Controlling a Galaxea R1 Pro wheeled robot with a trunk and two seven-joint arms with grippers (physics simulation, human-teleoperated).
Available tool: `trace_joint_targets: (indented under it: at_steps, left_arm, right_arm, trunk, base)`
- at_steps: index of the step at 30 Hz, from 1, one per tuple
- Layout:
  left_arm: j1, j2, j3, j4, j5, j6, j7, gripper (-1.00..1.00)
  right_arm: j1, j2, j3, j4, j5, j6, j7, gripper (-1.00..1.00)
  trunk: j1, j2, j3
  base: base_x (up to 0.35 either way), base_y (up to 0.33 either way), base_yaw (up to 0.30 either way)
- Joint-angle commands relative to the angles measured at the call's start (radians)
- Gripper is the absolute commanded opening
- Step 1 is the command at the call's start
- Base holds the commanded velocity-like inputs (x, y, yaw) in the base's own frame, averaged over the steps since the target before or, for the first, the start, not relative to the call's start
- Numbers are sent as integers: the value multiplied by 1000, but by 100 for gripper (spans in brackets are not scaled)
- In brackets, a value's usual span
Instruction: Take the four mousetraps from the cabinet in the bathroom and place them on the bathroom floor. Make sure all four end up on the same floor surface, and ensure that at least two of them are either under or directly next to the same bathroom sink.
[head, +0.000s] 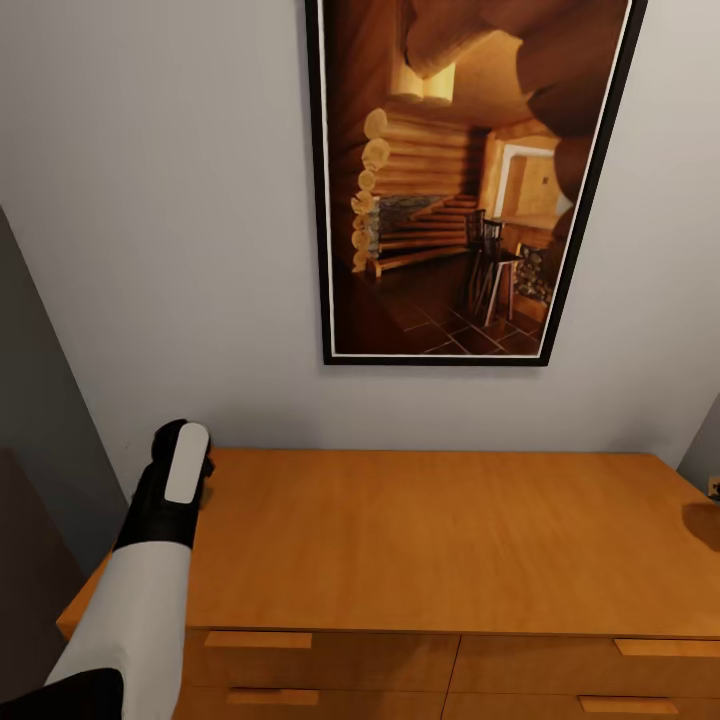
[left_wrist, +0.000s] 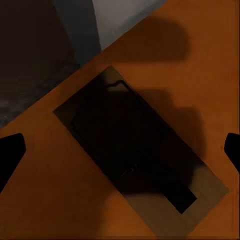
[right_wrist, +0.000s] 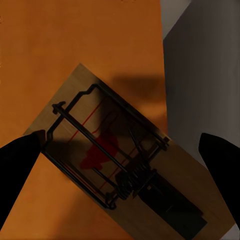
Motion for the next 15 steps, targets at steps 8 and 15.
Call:
trace_joint_targets:
  at_steps: [8, 15]
  left_arm:
    - [-7, 3, 1, 17, 96, -40, 31, 100]
    - [-28, 1, 1, 61, 108, -65, 54, 100]
  right_arm:
    - [-2, -1, 3, 1, 9, -3, 9, -100]
    - [-2, -2, 3, 1, 9, -4, 9, -100]
  trunk:
    - [0, -1, -1]
    - [0, -1, -1]
  base:
    - [0, 0, 0]
    - [0, 0, 0]
